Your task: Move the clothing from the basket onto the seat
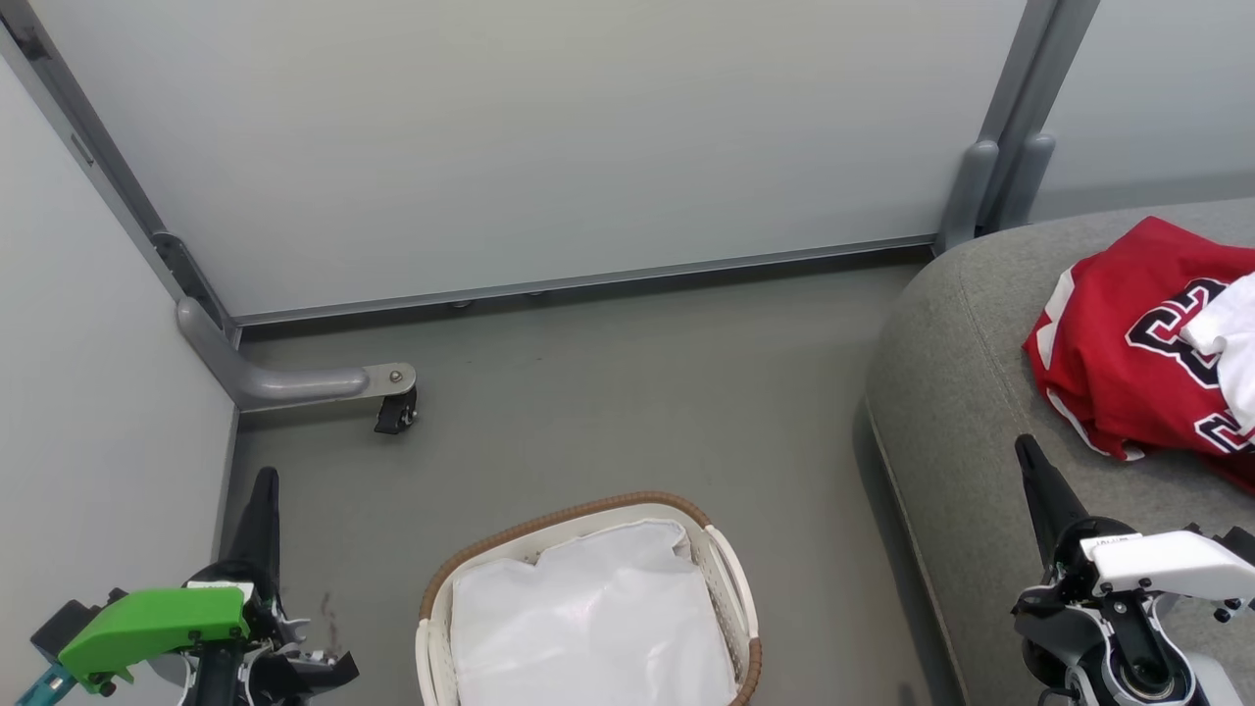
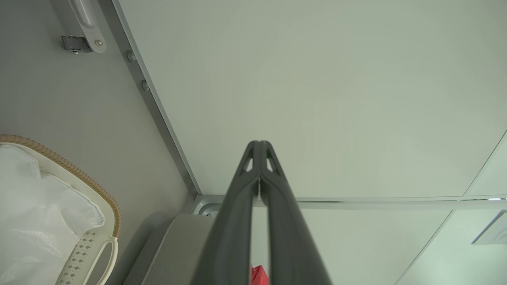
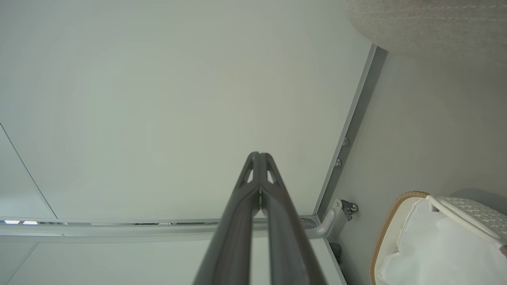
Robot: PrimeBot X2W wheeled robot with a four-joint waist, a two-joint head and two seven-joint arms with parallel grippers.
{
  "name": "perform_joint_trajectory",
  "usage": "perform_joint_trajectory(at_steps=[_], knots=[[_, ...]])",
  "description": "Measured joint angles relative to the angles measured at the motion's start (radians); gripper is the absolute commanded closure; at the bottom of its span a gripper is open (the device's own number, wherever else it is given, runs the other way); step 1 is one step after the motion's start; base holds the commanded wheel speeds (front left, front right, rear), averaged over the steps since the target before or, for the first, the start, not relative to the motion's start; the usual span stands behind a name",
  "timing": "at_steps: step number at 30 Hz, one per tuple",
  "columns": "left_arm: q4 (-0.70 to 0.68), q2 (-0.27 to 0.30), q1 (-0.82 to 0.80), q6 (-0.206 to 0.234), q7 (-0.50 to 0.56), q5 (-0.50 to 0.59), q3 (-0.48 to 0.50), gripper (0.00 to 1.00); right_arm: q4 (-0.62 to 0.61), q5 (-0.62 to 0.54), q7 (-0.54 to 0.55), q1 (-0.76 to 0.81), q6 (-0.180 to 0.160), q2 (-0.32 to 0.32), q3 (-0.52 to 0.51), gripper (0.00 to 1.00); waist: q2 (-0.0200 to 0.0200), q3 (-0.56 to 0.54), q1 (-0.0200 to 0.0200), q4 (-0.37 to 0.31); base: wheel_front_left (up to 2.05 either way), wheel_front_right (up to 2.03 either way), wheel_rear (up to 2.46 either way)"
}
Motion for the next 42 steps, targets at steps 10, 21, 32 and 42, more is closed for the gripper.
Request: perform_joint_trajectory(at_steps=[10,21,32,42], knots=[[-0.008,0.001,-0.007,-0.002,0.017,-0.060,0.001,1.00,-0.011,0.063,0.018,0.004,0.000,0.000,-0.011,1.00,0.0000,-0.002,0.0000,0.002,0.00,0.00,0.00],[-0.009,0.001,-0.009,-0.003,0.017,-0.060,0.001,1.00,-0.011,0.063,0.018,0.005,0.000,0.000,-0.011,1.00,0.0000,-0.002,0.0000,0.002,0.00,0.00,0.00],[-0.009,0.001,-0.009,-0.003,0.017,-0.060,0.001,1.00,-0.011,0.063,0.018,0.005,0.000,0.000,-0.011,1.00,0.0000,-0.002,0.0000,0.002,0.00,0.00,0.00],[-0.009,0.001,-0.009,-0.003,0.017,-0.060,0.001,1.00,-0.011,0.063,0.018,0.005,0.000,0.000,-0.011,1.00,0.0000,-0.002,0.0000,0.002,0.00,0.00,0.00]])
